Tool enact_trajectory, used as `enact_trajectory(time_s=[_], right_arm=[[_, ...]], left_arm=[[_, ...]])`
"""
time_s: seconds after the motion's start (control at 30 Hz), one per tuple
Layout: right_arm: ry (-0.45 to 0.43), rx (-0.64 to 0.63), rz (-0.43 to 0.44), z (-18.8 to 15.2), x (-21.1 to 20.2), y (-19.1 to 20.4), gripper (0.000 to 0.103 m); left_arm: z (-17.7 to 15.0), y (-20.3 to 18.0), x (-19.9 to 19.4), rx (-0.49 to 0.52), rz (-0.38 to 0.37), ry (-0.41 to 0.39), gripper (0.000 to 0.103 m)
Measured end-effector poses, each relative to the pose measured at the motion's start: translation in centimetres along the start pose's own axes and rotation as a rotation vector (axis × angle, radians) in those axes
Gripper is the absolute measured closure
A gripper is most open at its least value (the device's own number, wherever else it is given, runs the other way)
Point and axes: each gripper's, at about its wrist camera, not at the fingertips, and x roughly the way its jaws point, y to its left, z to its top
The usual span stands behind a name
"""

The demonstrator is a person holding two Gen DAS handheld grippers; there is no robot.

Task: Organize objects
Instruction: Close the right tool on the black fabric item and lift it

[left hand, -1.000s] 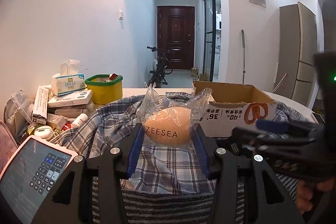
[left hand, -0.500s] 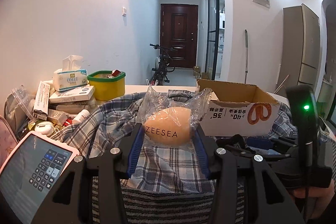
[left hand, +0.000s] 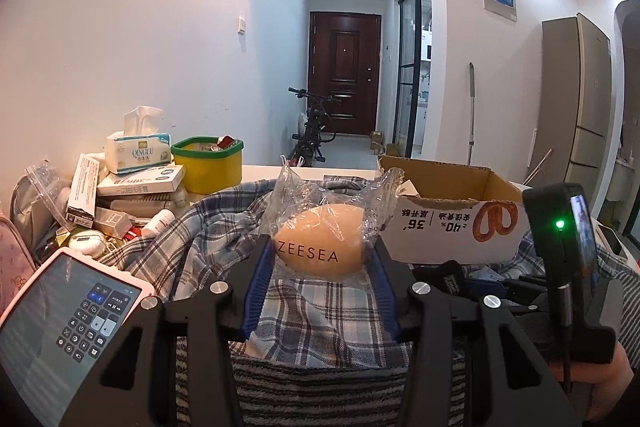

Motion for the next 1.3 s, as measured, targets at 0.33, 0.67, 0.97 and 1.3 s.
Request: enact_trajectory(time_s=[0.33,0.67,0.97,1.3], right_arm=[[-0.098,-0.048,0.004,-0.1,-2.1,0.8,0.081],[-0.093,-0.031,-0.068,0.3,-2.2,0.7,0.025],[0.056,-0.04,-0.058,0.5,1.4,1.1,0.044],[-0.044,-0.011,-0.047,0.3,-0.8,0.4,0.062]], left_arm=[[0.0,0.5,-1.1,-0.018,0.02,-0.047,0.054],[0.0,0.0,0.0,0.004,0.032,0.001,0.054],[-0.6,-0.2,3.0,0.011,0.044,0.144,0.054],[-0.6,0.3,2.6,-0.002,0.036,0.119,0.054]])
